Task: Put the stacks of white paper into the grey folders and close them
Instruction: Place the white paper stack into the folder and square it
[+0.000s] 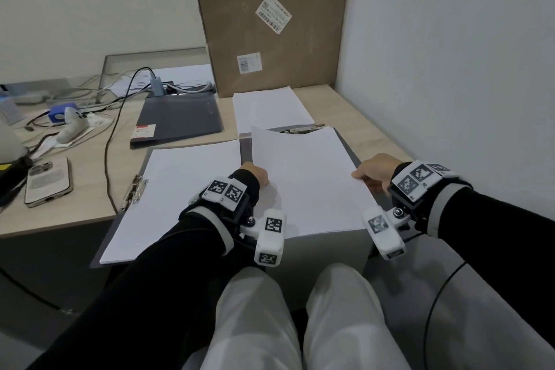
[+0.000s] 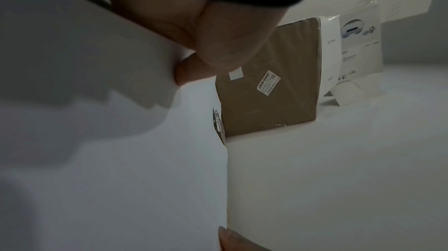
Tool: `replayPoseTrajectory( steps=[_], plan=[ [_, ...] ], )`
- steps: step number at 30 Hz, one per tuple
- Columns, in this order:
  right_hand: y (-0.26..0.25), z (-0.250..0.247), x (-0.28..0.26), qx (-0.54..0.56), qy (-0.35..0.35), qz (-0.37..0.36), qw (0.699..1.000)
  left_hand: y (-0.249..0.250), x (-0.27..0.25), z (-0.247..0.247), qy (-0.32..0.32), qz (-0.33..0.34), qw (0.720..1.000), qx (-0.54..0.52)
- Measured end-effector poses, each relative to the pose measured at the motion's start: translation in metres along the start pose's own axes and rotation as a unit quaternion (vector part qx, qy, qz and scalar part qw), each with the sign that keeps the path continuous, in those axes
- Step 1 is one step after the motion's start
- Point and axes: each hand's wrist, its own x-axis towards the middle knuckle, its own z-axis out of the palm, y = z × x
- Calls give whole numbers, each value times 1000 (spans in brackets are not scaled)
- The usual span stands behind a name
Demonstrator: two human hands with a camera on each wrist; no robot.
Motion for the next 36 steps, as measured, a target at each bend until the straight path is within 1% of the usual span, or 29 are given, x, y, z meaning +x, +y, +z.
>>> replayPoseTrajectory(
  steps=[1, 4, 6, 8, 9, 10, 12, 14, 16, 18, 21, 24, 26, 28, 31, 34, 36],
  plan=[
    [0, -2, 2, 6, -9, -2, 1000, 2, 4, 1, -13, 8, 999, 32],
    [-5, -4, 8, -15, 0, -2, 1000, 7, -1, -2, -14, 43, 998, 32],
    [-5, -6, 18, -45, 23, -9, 999, 11, -3, -5, -2, 48, 999, -3],
    [-4, -8, 27, -50, 35, -19, 998, 14, 1, -4, -5, 55, 998, -41],
    [-4, -9, 28, -49, 37, -25, 998, 13, 7, -2, 0, 44, 996, -80],
    [-4, -10, 30, -46, 39, -27, 998, 12, 9, -3, 1, 26, 990, -140],
    [-4, -10, 31, -26, 36, -35, 998, 12, 15, -2, 10, 11, 980, -197],
    [-8, -9, 28, -4, 33, -56, 998, 10, 20, -2, -5, -4, 971, -237],
    [-14, -7, 16, 5, 46, -87, 995, 9, 25, -1, -16, -5, 962, -274],
    [-17, -4, 8, 6, 49, -88, 995, 10, 27, 0, -26, 0, 955, -297],
    [-17, -2, 3, 0, 33, -85, 996, 10, 28, 1, -39, 12, 952, -304],
    [-16, -3, -4, 5, 12, -88, 996, 5, 25, 2, -32, 20, 948, -317],
    [-13, -6, -4, 18, 6, -89, 996, -2, 24, 3, -17, 38, 944, -327],
    [-8, -10, -7, 42, 7, -81, 996, -11, 18, 3, -15, 67, 948, -311],
    [1, -15, -16, 73, 4, -64, 995, -24, -2, 5, -49, 118, 961, -244],
    [11, -18, -22, 95, -1, -72, 993, -30, -34, 9, -86, 175, 970, -142],
    [15, -18, -24, 112, -1, -77, 991, -31, -50, 14, -102, 200, 970, -88]
  ],
)
